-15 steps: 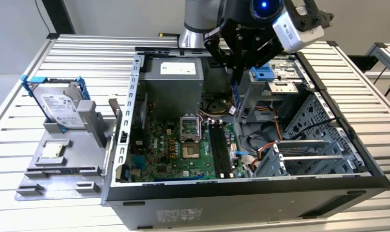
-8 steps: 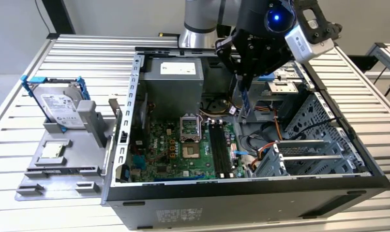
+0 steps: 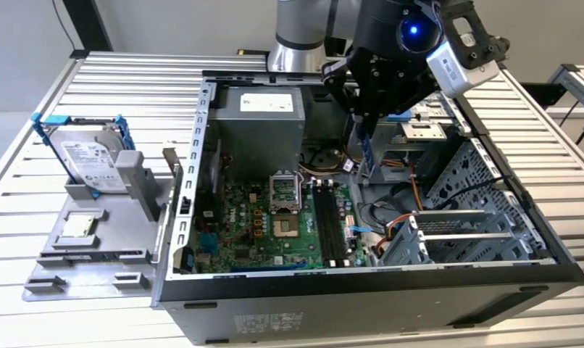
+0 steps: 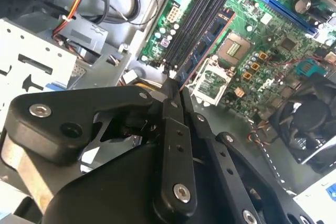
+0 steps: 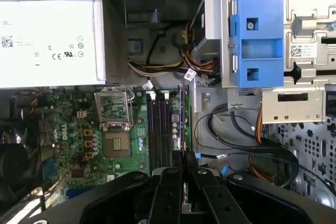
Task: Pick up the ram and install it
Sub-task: 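Insert the ram into the slot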
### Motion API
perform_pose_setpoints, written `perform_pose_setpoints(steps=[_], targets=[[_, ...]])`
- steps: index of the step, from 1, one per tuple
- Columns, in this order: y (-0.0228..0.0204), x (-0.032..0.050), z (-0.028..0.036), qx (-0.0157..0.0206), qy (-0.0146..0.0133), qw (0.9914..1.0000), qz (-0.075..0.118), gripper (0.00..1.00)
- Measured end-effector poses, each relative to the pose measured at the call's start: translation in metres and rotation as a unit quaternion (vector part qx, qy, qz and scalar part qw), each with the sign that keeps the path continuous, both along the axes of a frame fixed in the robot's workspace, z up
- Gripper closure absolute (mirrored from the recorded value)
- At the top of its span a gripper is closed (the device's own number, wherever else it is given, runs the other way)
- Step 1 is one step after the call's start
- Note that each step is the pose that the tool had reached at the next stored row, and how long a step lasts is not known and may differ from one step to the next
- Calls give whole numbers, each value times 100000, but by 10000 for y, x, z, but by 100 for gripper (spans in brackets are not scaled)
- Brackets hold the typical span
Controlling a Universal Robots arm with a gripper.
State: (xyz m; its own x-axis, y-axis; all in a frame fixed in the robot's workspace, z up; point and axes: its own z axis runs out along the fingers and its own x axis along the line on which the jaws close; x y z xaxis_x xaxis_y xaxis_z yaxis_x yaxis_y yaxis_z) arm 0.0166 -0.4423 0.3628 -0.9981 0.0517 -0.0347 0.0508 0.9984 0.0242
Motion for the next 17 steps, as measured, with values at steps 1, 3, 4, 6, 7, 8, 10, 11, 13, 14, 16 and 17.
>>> perform_pose_setpoints(steps=[1,3,4,6,7,8,10,11,13,14,16,17], targets=[[0,0,0,6,-2,100000,35,100],[-7,1,-1,20,2,100000,74,100],[-5,1,-13,5,19,100000,-119,100],[-2,1,-53,-17,26,99997,-738,100],[-2,2,-75,-20,25,99996,-852,100],[-2,2,-93,-19,25,99996,-871,100],[-2,1,-132,-28,25,99996,-930,100],[-3,1,-154,-19,24,99996,-934,100],[-7,1,-192,-23,23,99996,-867,100],[-8,-1,-212,-13,20,99997,-817,100],[-8,-16,-251,-27,25,99997,-797,100],[-8,-36,-274,-27,25,99997,-795,100]])
